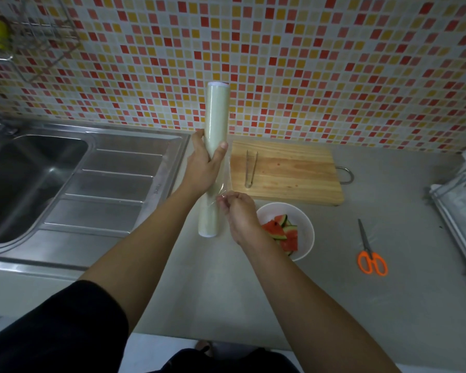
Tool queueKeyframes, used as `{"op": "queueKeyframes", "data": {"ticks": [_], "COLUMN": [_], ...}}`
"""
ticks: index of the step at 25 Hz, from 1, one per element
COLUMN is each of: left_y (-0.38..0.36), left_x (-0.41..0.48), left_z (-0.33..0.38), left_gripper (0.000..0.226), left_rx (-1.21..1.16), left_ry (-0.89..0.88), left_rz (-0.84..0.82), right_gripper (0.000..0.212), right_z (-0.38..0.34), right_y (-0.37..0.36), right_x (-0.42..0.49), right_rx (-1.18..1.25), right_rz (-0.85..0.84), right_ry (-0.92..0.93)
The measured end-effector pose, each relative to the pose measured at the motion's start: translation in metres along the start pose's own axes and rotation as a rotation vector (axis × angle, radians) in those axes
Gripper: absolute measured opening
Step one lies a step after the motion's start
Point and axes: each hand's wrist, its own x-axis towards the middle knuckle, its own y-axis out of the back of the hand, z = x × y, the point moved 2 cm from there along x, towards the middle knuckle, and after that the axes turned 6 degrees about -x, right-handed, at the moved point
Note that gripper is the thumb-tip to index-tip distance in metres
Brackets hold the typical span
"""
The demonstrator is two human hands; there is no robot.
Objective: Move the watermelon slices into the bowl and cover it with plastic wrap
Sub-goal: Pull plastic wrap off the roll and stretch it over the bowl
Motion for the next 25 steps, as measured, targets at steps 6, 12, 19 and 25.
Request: {"op": "queueKeyframes", "data": {"ticks": [6, 12, 19, 25], "left_y": [-0.008, -0.015, -0.027, -0.030], "left_x": [0.002, 0.009, 0.013, 0.019], "left_z": [0.002, 0.007, 0.011, 0.010], "left_gripper": [0.056, 0.057, 0.057, 0.058], "left_rx": [0.014, -0.020, -0.087, -0.090], "left_ry": [-0.012, 0.002, 0.021, 0.058], "left_rz": [0.029, 0.038, 0.101, 0.128], "right_gripper": [0.022, 0.021, 0.009, 0.023], "right_z": [-0.005, -0.016, -0.025, -0.021], "right_y": [0.003, 0.012, 0.028, 0.035], "right_x": [0.003, 0.011, 0.006, -0.006], "right_rx": [0.047, -0.169, -0.699, -0.850], "right_rz": [0.019, 0.000, 0.041, 0.161], "right_ry": [0.007, 0.002, 0.274, 0.455]}}
